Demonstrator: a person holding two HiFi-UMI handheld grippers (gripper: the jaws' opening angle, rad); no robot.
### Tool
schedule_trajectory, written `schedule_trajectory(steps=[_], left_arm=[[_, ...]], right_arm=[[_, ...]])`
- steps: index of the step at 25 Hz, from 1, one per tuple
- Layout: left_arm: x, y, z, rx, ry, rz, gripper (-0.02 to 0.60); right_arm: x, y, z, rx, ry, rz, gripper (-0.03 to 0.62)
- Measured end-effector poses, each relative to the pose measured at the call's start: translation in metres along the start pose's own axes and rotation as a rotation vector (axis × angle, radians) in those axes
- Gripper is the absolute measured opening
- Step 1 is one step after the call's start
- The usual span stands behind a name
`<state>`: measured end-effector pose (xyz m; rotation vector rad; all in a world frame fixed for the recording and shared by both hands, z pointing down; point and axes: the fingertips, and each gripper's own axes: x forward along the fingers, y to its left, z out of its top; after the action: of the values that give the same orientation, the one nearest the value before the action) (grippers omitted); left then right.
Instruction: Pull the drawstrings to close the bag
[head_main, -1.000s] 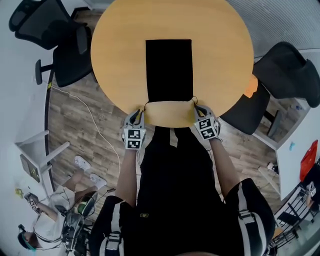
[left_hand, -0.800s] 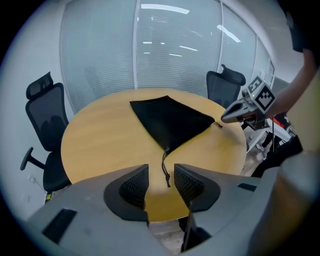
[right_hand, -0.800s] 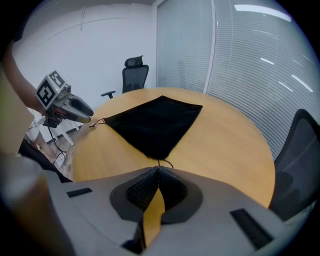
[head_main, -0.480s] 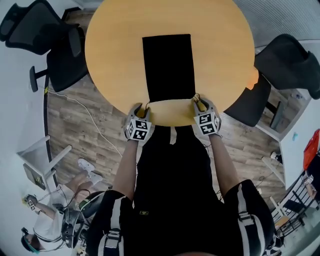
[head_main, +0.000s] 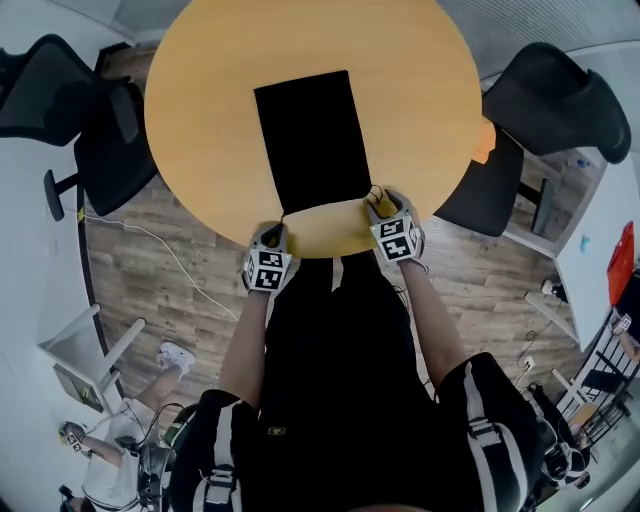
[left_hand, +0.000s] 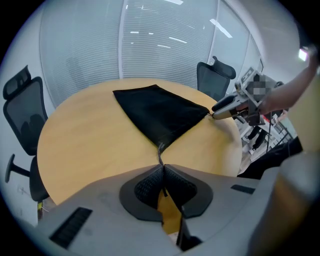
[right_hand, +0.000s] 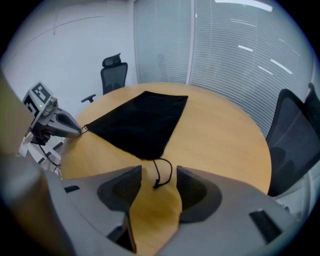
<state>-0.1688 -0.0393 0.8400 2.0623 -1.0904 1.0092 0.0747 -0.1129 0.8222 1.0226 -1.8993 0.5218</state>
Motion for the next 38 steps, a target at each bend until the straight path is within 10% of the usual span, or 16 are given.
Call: schedule_trajectory(steps=[9, 17, 25, 38], left_arm=[[-0.004, 0.007, 0.001, -0.021, 0.016, -0.041, 0.021], [-0.003, 0.007, 0.006, 0.016, 0.017, -0.052, 0.021], [-0.003, 0.015, 0.011, 0.011, -0.015, -0.030, 0.021], [-0.069, 0.037, 0.087, 0.185, -0.239, 0.300, 0.020]], right_arm=[[0.009, -0.007, -0.005, 0.121, 0.013, 0.031, 0.313], [0.010, -0.001, -0.008, 0.040, 0.042, 0.000, 0.067], [-0.014, -0.012, 0.000, -0.261, 0.054, -0.187, 0.060], [-0.105, -0.062, 0.083, -0.467, -0.261, -0.418, 0.060]])
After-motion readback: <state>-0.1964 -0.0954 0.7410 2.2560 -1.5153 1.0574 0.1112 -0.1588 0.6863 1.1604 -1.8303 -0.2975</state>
